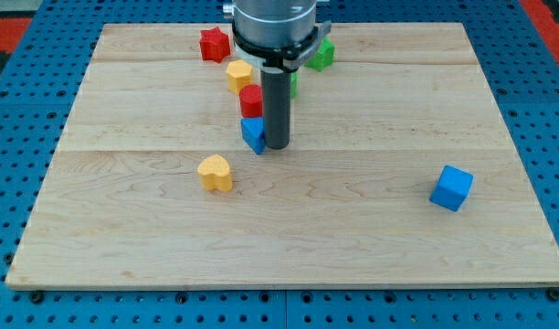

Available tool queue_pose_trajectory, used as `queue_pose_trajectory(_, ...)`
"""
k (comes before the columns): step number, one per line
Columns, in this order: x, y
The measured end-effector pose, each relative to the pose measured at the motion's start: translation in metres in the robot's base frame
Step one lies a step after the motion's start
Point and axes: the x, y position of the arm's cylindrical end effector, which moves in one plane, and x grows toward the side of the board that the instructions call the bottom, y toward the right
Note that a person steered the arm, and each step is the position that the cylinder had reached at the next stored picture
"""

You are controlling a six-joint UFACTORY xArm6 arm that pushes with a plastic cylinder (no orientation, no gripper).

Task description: Push the blue cube to the bottom side of the blue triangle

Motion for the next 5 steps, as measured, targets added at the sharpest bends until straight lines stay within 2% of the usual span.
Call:
queue_pose_trajectory(1, -0.006, -0.01)
queue_pose_trajectory(2, -0.006, 0.075)
queue_pose_trajectory(3, -0.002, 0.22)
queue_pose_trajectory(4, 0.033, 0.319)
queue_pose_trajectory(5, 0.08, 0.323)
